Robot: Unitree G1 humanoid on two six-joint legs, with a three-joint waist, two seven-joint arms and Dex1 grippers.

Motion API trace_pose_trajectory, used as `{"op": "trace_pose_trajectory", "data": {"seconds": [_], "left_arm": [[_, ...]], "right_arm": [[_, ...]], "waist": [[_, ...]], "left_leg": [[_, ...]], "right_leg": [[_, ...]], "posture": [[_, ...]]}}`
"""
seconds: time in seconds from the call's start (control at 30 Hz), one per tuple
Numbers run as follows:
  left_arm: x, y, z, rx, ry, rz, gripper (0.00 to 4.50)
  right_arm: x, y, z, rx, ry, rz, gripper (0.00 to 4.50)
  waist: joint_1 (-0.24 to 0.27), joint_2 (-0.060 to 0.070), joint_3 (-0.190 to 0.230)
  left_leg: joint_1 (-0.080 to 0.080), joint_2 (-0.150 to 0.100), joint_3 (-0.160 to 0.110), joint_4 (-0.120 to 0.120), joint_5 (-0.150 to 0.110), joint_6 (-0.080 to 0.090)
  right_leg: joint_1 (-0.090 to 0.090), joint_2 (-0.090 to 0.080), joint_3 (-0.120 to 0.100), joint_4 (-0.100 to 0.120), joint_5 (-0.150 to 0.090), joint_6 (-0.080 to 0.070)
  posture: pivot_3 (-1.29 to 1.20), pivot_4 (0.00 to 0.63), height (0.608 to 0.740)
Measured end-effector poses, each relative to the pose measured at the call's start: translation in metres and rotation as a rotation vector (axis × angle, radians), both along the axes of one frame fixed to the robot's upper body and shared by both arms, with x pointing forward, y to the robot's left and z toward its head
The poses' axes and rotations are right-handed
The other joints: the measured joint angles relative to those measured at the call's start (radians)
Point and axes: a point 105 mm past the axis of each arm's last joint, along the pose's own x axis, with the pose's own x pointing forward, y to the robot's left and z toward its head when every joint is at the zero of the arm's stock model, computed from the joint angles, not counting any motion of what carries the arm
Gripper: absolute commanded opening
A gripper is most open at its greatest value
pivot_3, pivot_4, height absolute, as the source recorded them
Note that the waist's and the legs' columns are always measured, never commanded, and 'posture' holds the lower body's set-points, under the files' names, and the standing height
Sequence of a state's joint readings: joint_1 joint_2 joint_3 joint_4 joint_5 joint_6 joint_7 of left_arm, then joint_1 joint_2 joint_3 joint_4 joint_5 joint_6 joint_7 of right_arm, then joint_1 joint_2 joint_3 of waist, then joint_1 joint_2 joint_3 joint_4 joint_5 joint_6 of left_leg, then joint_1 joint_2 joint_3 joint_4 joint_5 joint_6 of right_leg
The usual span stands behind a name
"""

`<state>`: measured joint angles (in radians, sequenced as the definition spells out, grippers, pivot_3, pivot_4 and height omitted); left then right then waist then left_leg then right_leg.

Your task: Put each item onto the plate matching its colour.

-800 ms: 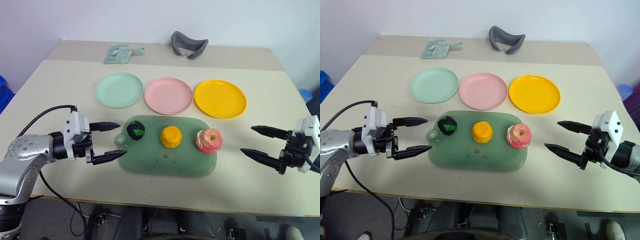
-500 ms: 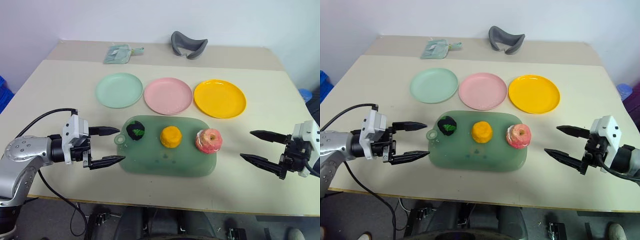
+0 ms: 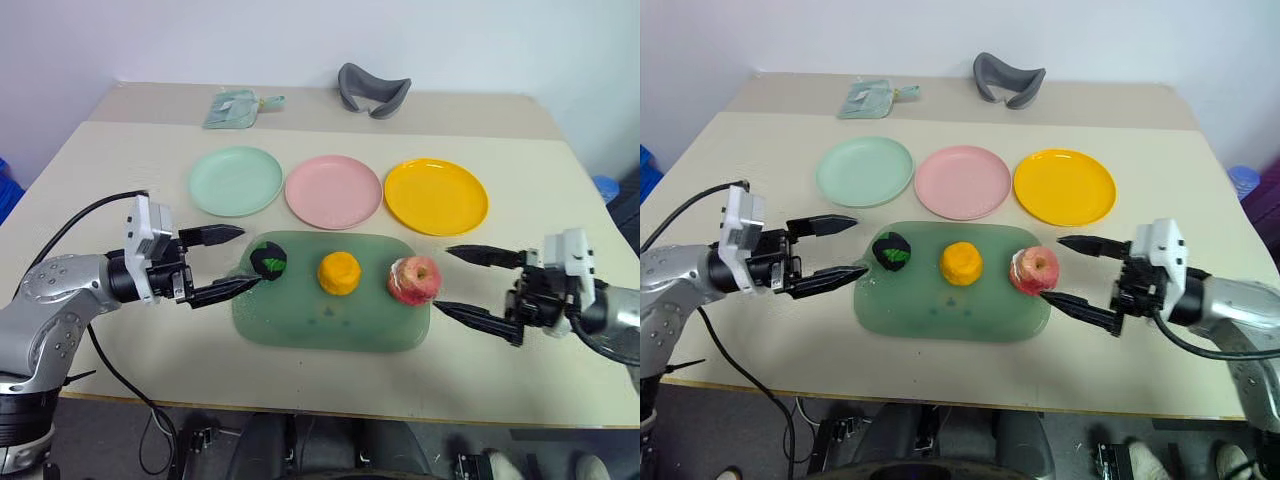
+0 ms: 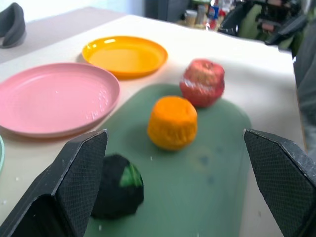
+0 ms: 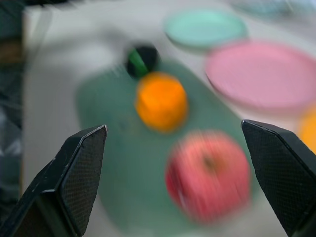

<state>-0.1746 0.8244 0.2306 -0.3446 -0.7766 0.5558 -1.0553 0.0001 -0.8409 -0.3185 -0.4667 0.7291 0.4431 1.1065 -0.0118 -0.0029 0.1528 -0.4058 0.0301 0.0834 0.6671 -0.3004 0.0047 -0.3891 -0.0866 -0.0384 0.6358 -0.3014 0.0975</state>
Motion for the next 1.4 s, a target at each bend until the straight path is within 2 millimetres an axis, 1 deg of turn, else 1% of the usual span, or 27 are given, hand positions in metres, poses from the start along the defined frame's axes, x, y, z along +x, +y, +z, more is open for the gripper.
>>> {"op": "trace_pose_trajectory", "data": {"seconds": [0.07, 0.17, 0.23, 0.3, 0.4, 0.53, 0.63, 0.7, 0.77, 0.87, 0.97, 1.03, 1.13, 1.2, 1.23, 1.33, 1.4], "left_arm": [[0.006, -0.001, -0.004, 0.0, 0.023, 0.05, 4.5], [0.019, 0.002, -0.009, 0.063, 0.026, 0.176, 4.5], [0.022, -0.004, -0.011, 0.084, 0.03, 0.179, 4.5], [0.029, -0.006, -0.011, 0.112, 0.006, 0.205, 4.5], [0.04, -0.001, -0.013, 0.151, -0.015, 0.266, 4.5], [0.047, 0.0, -0.029, 0.182, 0.012, 0.301, 4.5], [0.051, -0.002, -0.047, 0.2, 0.054, 0.341, 4.5], [0.052, -0.008, -0.059, 0.2, 0.085, 0.343, 4.5], [0.051, -0.018, -0.07, 0.195, 0.109, 0.324, 4.5], [0.053, -0.021, -0.086, 0.21, 0.138, 0.327, 4.5], [0.059, -0.02, -0.096, 0.213, 0.148, 0.355, 4.5], [0.063, -0.022, -0.096, 0.206, 0.138, 0.366, 4.5], [0.067, -0.024, -0.096, 0.195, 0.127, 0.382, 3.74], [0.068, -0.026, -0.097, 0.185, 0.124, 0.389, 2.78], [0.068, -0.028, -0.097, 0.181, 0.122, 0.392, 2.39], [0.07, -0.032, -0.097, 0.163, 0.12, 0.403, 2.39], [0.071, -0.036, -0.092, 0.154, 0.109, 0.397, 2.39]], "right_arm": [[0.001, 0.012, 0.006, 0.011, -0.032, 0.068, 4.43], [0.008, 0.024, 0.011, 0.014, -0.064, 0.136, 4.43], [0.014, 0.031, 0.013, 0.008, -0.088, 0.163, 4.43], [0.019, 0.033, 0.011, -0.009, -0.095, 0.172, 4.43], [0.027, 0.037, 0.009, -0.015, -0.109, 0.17, 4.43], [0.035, 0.037, 0.005, -0.023, -0.121, 0.154, 4.43], [0.038, 0.038, 0.003, -0.019, -0.121, 0.14, 4.43], [0.039, 0.039, 0.002, -0.009, -0.119, 0.137, 4.43], [0.039, 0.039, 0.003, -0.008, -0.124, 0.135, 4.43], [0.039, 0.039, 0.003, -0.006, -0.132, 0.136, 4.43], [0.04, 0.039, 0.002, -0.002, -0.132, 0.133, 4.43], [0.04, 0.038, 0.002, -0.002, -0.134, 0.13, 4.43], [0.04, 0.039, 0.001, 0.004, -0.133, 0.127, 4.5], [0.041, 0.039, 0.001, 0.006, -0.133, 0.123, 4.5], [0.041, 0.038, 0.001, 0.006, -0.132, 0.12, 4.5], [0.041, 0.038, 0.0, 0.007, -0.131, 0.116, 4.5], [0.041, 0.038, 0.0, 0.007, -0.133, 0.113, 4.5]], "waist": [[0.001, -0.001, 0.0], [0.005, -0.002, 0.001], [0.007, -0.003, 0.001], [0.008, -0.003, 0.002], [0.007, -0.003, 0.002], [0.005, -0.003, 0.002], [0.006, -0.003, 0.002], [0.006, -0.003, 0.002], [0.009, -0.003, 0.002], [0.009, -0.003, 0.002], [0.009, -0.003, 0.002], [0.015, -0.003, 0.002], [0.023, -0.003, 0.002], [0.025, -0.003, 0.002], [0.025, -0.003, 0.002], [0.025, -0.003, 0.002], [0.024, -0.003, 0.002]], "left_leg": [[0.0, 0.0, 0.0, 0.001, 0.001, -0.001], [0.0, -0.001, 0.0, 0.002, 0.001, -0.001], [0.0, -0.001, 0.0, 0.002, 0.001, -0.001], [0.0, -0.001, 0.0, 0.002, 0.001, -0.001], [-0.001, -0.001, 0.0, 0.002, 0.001, -0.002], [-0.001, -0.001, 0.001, 0.002, 0.001, -0.002], [-0.001, -0.001, 0.001, 0.003, 0.001, -0.002], [-0.001, -0.001, 0.001, 0.004, 0.001, -0.002], [-0.001, -0.001, 0.001, 0.005, 0.001, -0.002], [-0.002, 0.0, 0.001, 0.01, 0.001, -0.001], [-0.002, 0.0, 0.0, 0.012, 0.0, -0.001], [-0.002, 0.0, 0.0, 0.013, 0.0, 0.0], [-0.002, 0.0, 0.0, 0.014, -0.001, 0.001], [-0.002, -0.001, 0.0, 0.014, -0.001, 0.001], [-0.002, -0.001, 0.0, 0.015, -0.001, 0.001], [-0.002, -0.001, 0.0, 0.015, -0.001, 0.001], [-0.002, -0.001, 0.0, 0.015, -0.001, 0.001]], "right_leg": [[0.0, 0.001, 0.0, 0.0, 0.0, 0.0], [0.0, 0.0, 0.0, 0.001, 0.0, 0.0], [0.0, 0.0, 0.0, 0.001, 0.0, 0.0], [0.0, 0.0, 0.0, 0.002, 0.0, 0.0], [-0.001, 0.001, 0.0, 0.002, 0.0, 0.0], [-0.001, 0.001, 0.0, 0.003, 0.0, 0.0], [-0.001, 0.001, 0.0, 0.005, 0.0, 0.0], [-0.002, 0.0, 0.0, 0.006, 0.0, 0.0], [-0.002, 0.0, 0.0, 0.01, 0.0, 0.0], [-0.002, 0.001, 0.0, 0.011, 0.0, 0.0], [-0.002, 0.001, -0.001, 0.012, 0.0, 0.0], [-0.002, 0.001, 0.0, 0.012, 0.0, 0.0], [-0.002, 0.0, 0.0, 0.013, 0.0, 0.0], [-0.002, 0.0, 0.0, 0.013, 0.0, 0.0], [-0.001, 0.0, -0.001, 0.013, 0.0, 0.0], [-0.002, 0.0, 0.0, 0.013, 0.0, 0.0], [-0.002, 0.0, -0.001, 0.013, 0.0, 0.0]], "posture": [[0.0, 0.15, 0.74], [0.0, 0.15, 0.74], [0.0, 0.15, 0.74], [0.0, 0.15, 0.74], [0.0, 0.15, 0.74], [0.0, 0.15, 0.74], [0.0, 0.15, 0.74], [0.0, 0.15, 0.74], [0.0, 0.15, 0.74], [0.0, 0.15, 0.74], [0.0, 0.15, 0.74], [0.0, 0.15, 0.74], [0.0, 0.15, 0.74], [0.0, 0.15, 0.74], [0.0, 0.15, 0.74], [0.0, 0.15, 0.74], [0.0, 0.15, 0.74]]}}
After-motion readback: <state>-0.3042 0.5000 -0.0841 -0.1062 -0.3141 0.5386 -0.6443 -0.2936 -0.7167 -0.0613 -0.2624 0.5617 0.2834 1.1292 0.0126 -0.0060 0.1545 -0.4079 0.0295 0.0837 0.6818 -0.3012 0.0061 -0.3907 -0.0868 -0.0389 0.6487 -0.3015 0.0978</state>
